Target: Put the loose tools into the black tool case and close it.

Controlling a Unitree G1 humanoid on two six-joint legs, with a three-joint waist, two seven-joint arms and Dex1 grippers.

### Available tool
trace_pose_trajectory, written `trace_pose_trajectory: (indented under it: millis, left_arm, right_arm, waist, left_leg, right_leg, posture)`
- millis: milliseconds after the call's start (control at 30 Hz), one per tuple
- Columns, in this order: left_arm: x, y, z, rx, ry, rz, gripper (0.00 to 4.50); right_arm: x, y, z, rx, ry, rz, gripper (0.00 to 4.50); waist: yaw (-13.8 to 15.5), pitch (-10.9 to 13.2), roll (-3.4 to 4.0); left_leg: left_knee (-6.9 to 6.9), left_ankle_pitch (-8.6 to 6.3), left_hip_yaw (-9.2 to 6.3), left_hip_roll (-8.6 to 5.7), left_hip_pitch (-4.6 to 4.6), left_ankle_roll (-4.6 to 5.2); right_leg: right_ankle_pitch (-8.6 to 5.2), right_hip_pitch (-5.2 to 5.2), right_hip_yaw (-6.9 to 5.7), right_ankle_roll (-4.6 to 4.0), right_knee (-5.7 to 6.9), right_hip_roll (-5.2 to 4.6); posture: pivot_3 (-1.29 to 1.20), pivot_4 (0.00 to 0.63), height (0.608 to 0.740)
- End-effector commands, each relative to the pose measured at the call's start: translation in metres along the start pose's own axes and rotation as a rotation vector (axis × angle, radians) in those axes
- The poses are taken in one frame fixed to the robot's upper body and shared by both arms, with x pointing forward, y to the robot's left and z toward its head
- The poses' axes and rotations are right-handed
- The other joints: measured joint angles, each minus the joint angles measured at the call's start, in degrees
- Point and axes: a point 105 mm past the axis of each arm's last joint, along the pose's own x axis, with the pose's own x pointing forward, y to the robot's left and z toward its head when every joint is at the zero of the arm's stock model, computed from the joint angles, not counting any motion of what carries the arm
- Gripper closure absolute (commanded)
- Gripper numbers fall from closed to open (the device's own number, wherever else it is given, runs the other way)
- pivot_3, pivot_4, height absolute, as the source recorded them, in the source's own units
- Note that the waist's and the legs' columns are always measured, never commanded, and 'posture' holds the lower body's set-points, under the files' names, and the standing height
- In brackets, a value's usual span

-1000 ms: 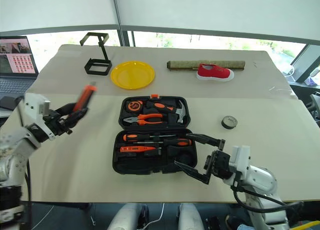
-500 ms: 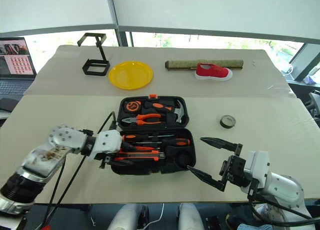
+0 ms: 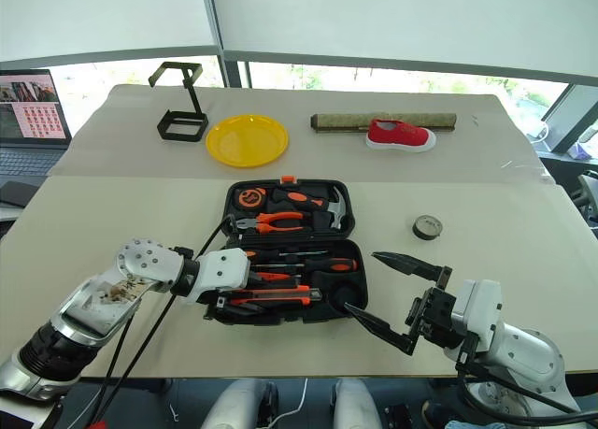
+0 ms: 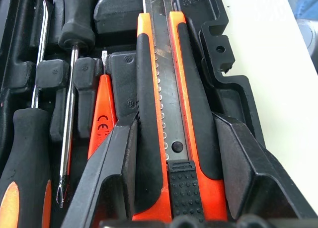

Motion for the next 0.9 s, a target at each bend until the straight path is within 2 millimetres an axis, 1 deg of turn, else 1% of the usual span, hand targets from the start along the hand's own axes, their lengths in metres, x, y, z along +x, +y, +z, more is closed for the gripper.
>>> trace_pose_trajectory:
  millis: [33,133,200,333,400,433,567,667,733,833,900]
  left_arm:
    - [0.006,-0.014,-0.005,-0.026,0.033,-0.065,2.72]
    - [0.012,-0.02,-0.004,-0.033,0.029,-0.078,2.72]
    - [0.016,-0.016,-0.005,-0.04,0.04,-0.046,2.72]
    - [0.019,-0.018,-0.006,-0.067,0.032,-0.052,2.72]
    - [0.018,-0.016,-0.007,-0.078,0.02,-0.029,1.72]
    - [0.018,-0.014,-0.005,-0.076,-0.003,-0.012,1.54]
    - [0.01,-0.006,0.006,-0.053,-0.109,0.008,0.05]
    - [-0.003,0.002,0.024,-0.016,-0.269,0.034,0.02]
    - [-0.011,0.004,0.029,-0.019,-0.331,0.029,0.02]
    - [-0.021,0.011,0.03,-0.001,-0.411,0.057,0.02]
    - [-0.02,0.011,0.028,0.011,-0.434,0.062,0.55]
  right_arm:
    - [0.002,0.002,0.007,-0.02,-0.019,0.004,0.0]
    - [0.004,0.003,0.007,-0.018,-0.02,0.006,0.0]
    - [0.005,0.003,0.006,-0.016,-0.022,0.007,0.0]
    - [0.006,0.003,0.006,-0.016,-0.027,0.01,0.0]
    - [0.006,0.003,0.006,-0.015,-0.028,0.009,0.0]
    - [0.006,0.003,0.005,-0.015,-0.028,0.009,0.0]
    - [0.006,0.002,0.004,-0.013,-0.028,0.009,0.0]
    - [0.006,0.002,0.001,-0.008,-0.026,0.012,0.0]
    - [0.005,0.002,0.0,-0.005,-0.024,0.015,0.0]
    - [0.005,0.0,-0.002,-0.003,-0.023,0.016,0.0]
    - [0.005,-0.001,-0.003,-0.004,-0.022,0.015,0.0]
  waist:
    - [-0.04,0.0,0.0]
    - [-0.06,-0.01,0.01]
    - [0.0,-0.01,0.02]
    - [0.47,-0.03,0.05]
    - [0.54,-0.03,0.05]
    - [0.53,-0.03,0.05]
    - [0.32,-0.04,0.05]
    - [0.17,-0.03,0.06]
    - [0.16,-0.02,0.04]
    - [-0.05,-0.03,0.04]
    - [-0.12,-0.03,0.04]
  left_leg:
    - [0.01,0.0,0.0,0.0,0.01,0.0]
    - [0.02,0.0,-0.01,0.01,0.04,0.0]
    - [0.02,0.0,-0.01,0.0,0.03,0.0]
    - [0.07,-0.01,-0.04,-0.02,0.1,0.02]
    - [0.09,-0.04,-0.07,-0.02,0.24,0.06]
    - [0.08,-0.06,-0.08,-0.02,0.37,0.1]
    - [0.03,-0.11,-0.08,0.0,0.52,0.14]
    - [0.02,-0.12,-0.07,0.0,0.51,0.15]
    - [0.04,-0.12,-0.08,0.0,0.48,0.15]
    - [0.05,-0.11,-0.09,0.0,0.51,0.15]
    - [0.05,-0.11,-0.09,0.0,0.53,0.15]
  right_leg:
    - [0.0,0.01,0.01,0.0,0.0,0.0]
    - [0.0,0.03,0.02,0.0,0.0,0.01]
    - [0.0,0.03,0.02,0.0,0.0,0.02]
    - [0.0,0.2,0.01,0.04,-0.03,0.0]
    - [-0.02,0.43,0.0,0.07,-0.1,0.01]
    - [-0.03,0.57,0.0,0.09,-0.14,0.0]
    - [-0.09,0.7,0.01,0.1,-0.16,0.0]
    - [-0.1,0.68,0.01,0.08,-0.15,-0.02]
    - [-0.1,0.66,-0.01,0.08,-0.14,-0.03]
    - [-0.1,0.66,-0.01,0.07,-0.09,-0.04]
    - [-0.1,0.68,-0.01,0.07,-0.09,-0.04]
  posture:
    - [0.0,0.15,0.74]
    - [0.0,0.15,0.74]
    - [0.0,0.15,0.74]
    - [0.0,0.15,0.74]
    - [0.0,0.15,0.74]
    - [0.0,0.15,0.74]
    - [0.0,0.15,0.74]
    - [0.0,0.15,0.74]
    - [0.0,0.15,0.74]
    - [0.0,0.15,0.74]
    - [0.0,0.15,0.74]
